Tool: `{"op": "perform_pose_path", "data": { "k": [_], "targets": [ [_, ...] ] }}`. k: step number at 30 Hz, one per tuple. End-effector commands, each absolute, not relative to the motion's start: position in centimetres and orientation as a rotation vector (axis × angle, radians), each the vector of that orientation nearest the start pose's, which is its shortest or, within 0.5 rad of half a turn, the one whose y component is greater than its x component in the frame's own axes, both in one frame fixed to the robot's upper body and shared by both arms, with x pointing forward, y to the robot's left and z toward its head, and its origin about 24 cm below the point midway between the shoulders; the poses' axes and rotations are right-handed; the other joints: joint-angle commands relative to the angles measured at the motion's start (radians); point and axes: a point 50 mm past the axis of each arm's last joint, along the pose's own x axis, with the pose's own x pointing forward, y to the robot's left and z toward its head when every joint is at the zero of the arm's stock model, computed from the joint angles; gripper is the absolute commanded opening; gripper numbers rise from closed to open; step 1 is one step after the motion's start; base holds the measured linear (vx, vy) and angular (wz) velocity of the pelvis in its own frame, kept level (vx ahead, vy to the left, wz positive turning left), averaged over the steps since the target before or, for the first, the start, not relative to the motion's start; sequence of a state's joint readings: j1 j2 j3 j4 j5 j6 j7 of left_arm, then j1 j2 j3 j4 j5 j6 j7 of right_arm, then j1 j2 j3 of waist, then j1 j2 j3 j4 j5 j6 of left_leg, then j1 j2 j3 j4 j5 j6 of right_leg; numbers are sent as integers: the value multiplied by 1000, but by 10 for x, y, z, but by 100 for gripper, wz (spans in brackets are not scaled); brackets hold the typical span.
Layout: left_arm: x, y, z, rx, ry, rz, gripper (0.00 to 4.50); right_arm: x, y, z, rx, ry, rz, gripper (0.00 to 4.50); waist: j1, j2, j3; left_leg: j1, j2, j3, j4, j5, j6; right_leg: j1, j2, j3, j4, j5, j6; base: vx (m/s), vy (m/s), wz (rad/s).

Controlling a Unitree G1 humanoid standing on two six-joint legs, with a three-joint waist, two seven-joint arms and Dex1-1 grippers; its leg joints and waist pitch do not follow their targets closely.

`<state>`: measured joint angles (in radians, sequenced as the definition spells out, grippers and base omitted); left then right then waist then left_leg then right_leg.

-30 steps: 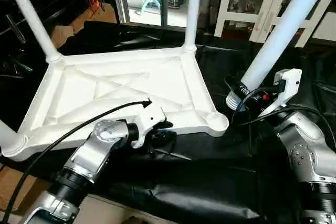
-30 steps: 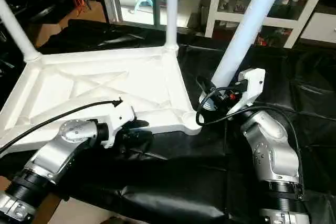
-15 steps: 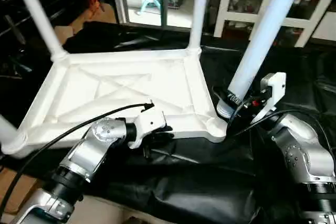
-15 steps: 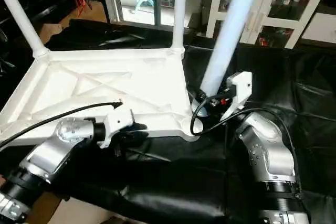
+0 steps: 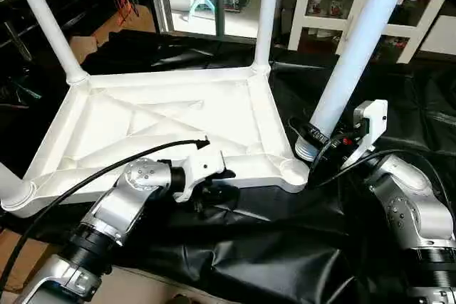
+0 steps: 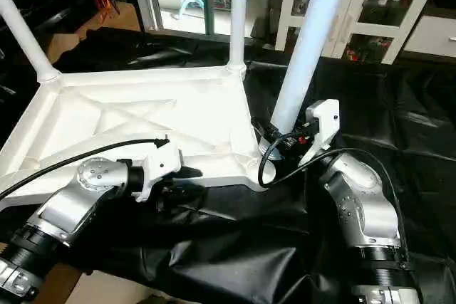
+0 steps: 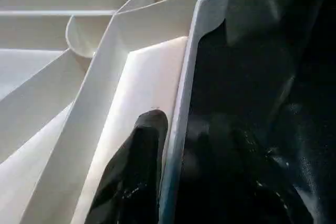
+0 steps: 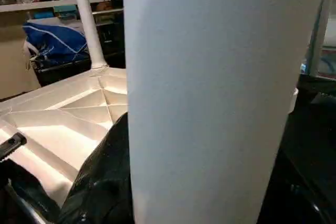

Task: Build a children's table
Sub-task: Insert table leg to table base

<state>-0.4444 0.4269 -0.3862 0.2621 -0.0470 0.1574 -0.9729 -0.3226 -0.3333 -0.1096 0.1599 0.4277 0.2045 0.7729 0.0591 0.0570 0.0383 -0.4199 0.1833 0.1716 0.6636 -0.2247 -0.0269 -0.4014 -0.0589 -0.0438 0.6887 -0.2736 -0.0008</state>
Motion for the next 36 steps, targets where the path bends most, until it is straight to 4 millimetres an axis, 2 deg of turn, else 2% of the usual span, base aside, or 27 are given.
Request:
{"op": "perform_pose_path", "data": {
  "k": [1,5,8,10,12,15,17,18,21,22,23,24,28,29,30,31,32,33,34,36],
  "targets": [
    [296,124,59,471,332,-1224,158,300,-187,103,94,-60,741,197,0,-9,-87,32,44,-20,-51,192,162,63,-72,38,-47,431,-273,0,0,0],
    [297,127,58,476,340,-1217,158,299,-188,103,94,-62,740,197,0,-9,-89,31,42,-20,-49,209,167,64,-70,38,-43,470,-273,0,0,0],
    [298,127,58,460,338,-1211,122,299,-187,103,95,-63,743,197,0,-9,-89,31,42,-20,-49,210,169,65,-71,37,-42,475,-273,0,0,0],
    [298,127,57,453,342,-1215,120,299,-186,103,97,-61,745,197,0,-9,-90,31,43,-21,-48,216,170,65,-70,37,-41,481,-274,0,0,0],
    [298,127,57,455,349,-1218,88,298,-185,99,119,-38,753,197,0,-11,-90,30,42,-20,-48,218,172,65,-71,38,-41,487,-274,0,0,0],
    [298,128,54,472,360,-1216,78,295,-182,95,152,-20,775,197,1,-11,-91,29,41,-20,-47,219,177,66,-70,37,-39,499,-273,0,0,0],
    [296,129,52,481,371,-1223,47,296,-182,92,132,-18,777,197,1,-10,-91,30,42,-21,-47,229,178,66,-70,36,-38,504,-271,0,0,0],
    [296,129,51,486,377,-1226,42,296,-182,91,120,-22,777,197,2,1,-91,30,42,-23,-46,227,176,64,-72,35,-38,496,-271,0,0,0],
    [294,131,48,503,397,-1236,36,299,-182,92,107,-43,758,197,-1,-4,-91,30,43,-22,-47,218,171,65,-72,36,-40,491,-272,0,0,0],
    [294,132,47,509,402,-1236,25,300,-181,92,108,-48,753,197,-2,2,-91,31,43,-23,-47,221,170,64,-71,35,-41,495,-272,0,0,0],
    [294,133,46,520,407,-1239,18,301,-181,93,105,-52,757,197,-4,0,-91,31,42,-23,-47,220,169,65,-71,35,-40,497,-272,0,0,0],
    [293,134,43,539,418,-1246,15,302,-178,94,101,-72,770,197,-7,4,-91,32,42,-23,-48,209,168,65,-71,35,-42,495,-274,0,0,0],
    [292,136,40,554,427,-1257,5,303,-174,92,110,-79,804,197,-16,2,-90,28,41,-22,-50,181,168,69,-73,35,-44,485,-278,0,0,0],
    [290,136,40,545,425,-1264,5,303,-173,91,136,-69,840,197,-18,-2,-90,29,42,-22,-51,175,171,70,-72,35,-44,480,-283,0,0,0],
    [289,136,40,539,423,-1273,5,302,-172,90,165,-55,878,197,-20,-13,-89,27,40,-20,-52,167,176,73,-72,36,-46,478,-284,0,0,0],
    [288,136,40,533,421,-1281,5,301,-171,90,190,-45,912,197,-17,-8,-90,26,41,-21,-51,168,180,75,-75,37,-43,480,-285,0,0,0],
    [285,138,40,515,426,-1289,5,298,-169,90,207,-34,987,197,-21,-15,-90,24,41,-22,-51,175,192,76,-73,35,-42,481,-282,0,0,0],
    [284,139,41,511,429,-1287,5,296,-168,89,205,-29,1021,197,-20,-12,-91,24,42,-22,-51,179,196,76,-74,34,-41,484,-281,0,0,0],
    [283,141,41,509,430,-1285,5,294,-168,89,207,-31,1062,197,-22,-18,-92,23,43,-22,-49,188,204,75,-73,34,-39,496,-280,0,0,0],
    [281,144,41,498,431,-1287,0,292,-169,87,202,-21,1105,197,-21,-18,-92,26,44,-22,-48,204,215,71,-72,33,-39,499,-275,0,0,0]
  ]
}}
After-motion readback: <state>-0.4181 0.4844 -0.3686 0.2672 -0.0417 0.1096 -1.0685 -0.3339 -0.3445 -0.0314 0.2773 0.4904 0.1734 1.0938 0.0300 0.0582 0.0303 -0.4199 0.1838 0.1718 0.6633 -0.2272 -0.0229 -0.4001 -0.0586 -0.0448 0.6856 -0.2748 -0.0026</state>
